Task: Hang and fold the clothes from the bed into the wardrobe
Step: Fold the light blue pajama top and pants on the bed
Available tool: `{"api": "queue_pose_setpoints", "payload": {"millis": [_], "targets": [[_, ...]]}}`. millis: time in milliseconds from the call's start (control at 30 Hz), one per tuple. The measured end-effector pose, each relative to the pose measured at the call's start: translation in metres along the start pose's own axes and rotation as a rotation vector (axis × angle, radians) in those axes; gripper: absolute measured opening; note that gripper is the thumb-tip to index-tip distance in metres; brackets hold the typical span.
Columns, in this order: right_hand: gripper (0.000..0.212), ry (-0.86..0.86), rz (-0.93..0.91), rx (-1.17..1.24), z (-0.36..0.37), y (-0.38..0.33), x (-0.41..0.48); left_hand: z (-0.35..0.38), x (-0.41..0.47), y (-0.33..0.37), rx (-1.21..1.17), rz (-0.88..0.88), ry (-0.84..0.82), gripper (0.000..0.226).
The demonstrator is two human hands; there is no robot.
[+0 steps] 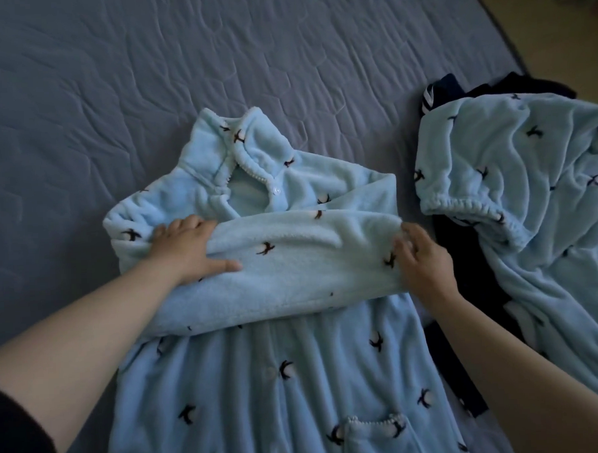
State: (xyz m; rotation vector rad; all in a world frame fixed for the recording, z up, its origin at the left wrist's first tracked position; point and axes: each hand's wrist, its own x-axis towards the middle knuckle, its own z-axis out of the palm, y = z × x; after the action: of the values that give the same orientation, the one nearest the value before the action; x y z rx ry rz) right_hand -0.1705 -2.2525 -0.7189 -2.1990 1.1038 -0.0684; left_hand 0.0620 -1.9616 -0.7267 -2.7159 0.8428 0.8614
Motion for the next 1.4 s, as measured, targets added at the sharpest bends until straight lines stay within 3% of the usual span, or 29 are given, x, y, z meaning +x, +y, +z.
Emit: {"api": "queue_pose_setpoints", "payload": {"millis": [100,300,367,500,600,733,833,967,1067,1233,1400], "targets": [[0.049,-0.044,-0.033,-0.030,0.007,-0.002,-0.007,0.017,-0.008,0.000,-0.012,-0.088,-0.006,0.116],[0.055,0.034,-0.035,-0.003,0.009,-0.002,-0.010,0.007,-0.001,0.012,-0.168,-0.127,0.334,0.036],[0.061,0.027,-0.018,0.083,0.007,-0.005,-0.011,0.002,0.000,0.010,-0.367,-0.149,0.383,0.033],[0.072,-0.007,-0.016,0.017,0.001,-0.004,-0.012,-0.003,0.000,-0.001,-0.696,-0.131,0.262,0.040],[0.073,-0.036,-0.008,-0.049,0.001,-0.005,-0.012,-0.002,-0.003,-0.004,-0.672,-0.094,0.358,0.027],[0.073,-0.049,-0.063,-0.198,0.003,-0.007,-0.011,-0.009,-0.004,0.002,-0.466,-0.137,0.657,0.027],[0.074,-0.074,-0.044,-0.237,0.006,-0.001,-0.013,-0.006,-0.004,0.011,-0.285,-0.117,0.644,0.027],[0.082,0.000,-0.045,-0.379,0.004,-0.007,-0.012,0.006,-0.005,0.007,-0.199,-0.125,0.548,0.042],[0.078,0.095,-0.261,-0.517,0.004,-0.020,0.003,0.002,0.001,-0.012,-0.216,-0.132,0.540,0.058],[0.070,-0.037,-0.399,-0.579,0.031,-0.057,0.046,-0.009,0.021,-0.035,-0.151,-0.119,0.455,0.093],[0.070,-0.188,-0.378,-0.742,0.057,-0.061,0.069,0.000,0.032,-0.047,-0.219,-0.230,0.321,0.125]]}}
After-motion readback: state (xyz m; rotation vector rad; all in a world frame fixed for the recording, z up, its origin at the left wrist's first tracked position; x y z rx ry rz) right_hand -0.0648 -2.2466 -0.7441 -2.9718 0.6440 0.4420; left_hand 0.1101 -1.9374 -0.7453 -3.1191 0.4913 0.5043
